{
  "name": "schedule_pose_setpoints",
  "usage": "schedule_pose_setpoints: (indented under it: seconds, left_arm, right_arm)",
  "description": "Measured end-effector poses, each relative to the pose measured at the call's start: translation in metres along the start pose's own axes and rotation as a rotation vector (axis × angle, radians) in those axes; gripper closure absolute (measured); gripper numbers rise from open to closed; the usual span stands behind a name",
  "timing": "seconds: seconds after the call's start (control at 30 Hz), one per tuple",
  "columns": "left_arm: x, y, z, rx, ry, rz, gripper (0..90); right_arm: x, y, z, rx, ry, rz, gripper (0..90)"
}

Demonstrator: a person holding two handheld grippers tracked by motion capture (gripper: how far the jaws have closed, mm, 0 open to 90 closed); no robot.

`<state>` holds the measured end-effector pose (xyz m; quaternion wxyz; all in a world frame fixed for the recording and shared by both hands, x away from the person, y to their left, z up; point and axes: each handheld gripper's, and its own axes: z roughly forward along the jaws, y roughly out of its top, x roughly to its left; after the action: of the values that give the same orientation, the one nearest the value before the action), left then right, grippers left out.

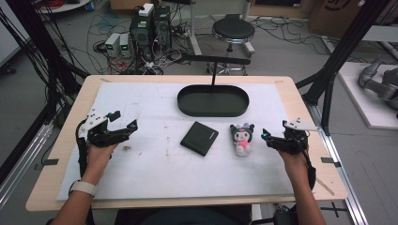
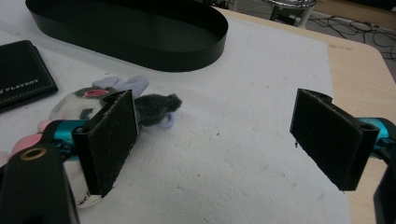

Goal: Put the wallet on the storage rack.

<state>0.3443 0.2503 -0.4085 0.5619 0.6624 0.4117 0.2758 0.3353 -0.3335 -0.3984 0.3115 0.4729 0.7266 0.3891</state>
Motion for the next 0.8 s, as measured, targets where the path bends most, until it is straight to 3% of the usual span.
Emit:
schedule_pose_setpoints:
  seconds: [0.2, 0.4, 0.6, 0.8]
  left_arm:
    - [0.000, 0.000, 0.001, 0.006, 0.005, -0.002, 18.2]
    - [-0.001, 0.000, 0.000, 0.011, -0.004, 0.012, 18.3]
    - [-0.003, 0.000, -0.003, 0.018, -0.012, 0.015, 19.0]
    - [-0.002, -0.002, -0.002, 0.033, -0.007, 0.018, 19.0]
  right_arm:
    - [-0.003, -0.002, -0.001, 0.000, 0.007, 0.011, 15.2]
    - [-0.001, -0.002, -0.001, -0.001, 0.021, -0.013, 15.2]
    - [0.019, 0.006, 0.003, -0.031, 0.117, -0.077, 15.2]
    - [0.030, 0.013, 0.012, -0.034, 0.171, -0.086, 15.2]
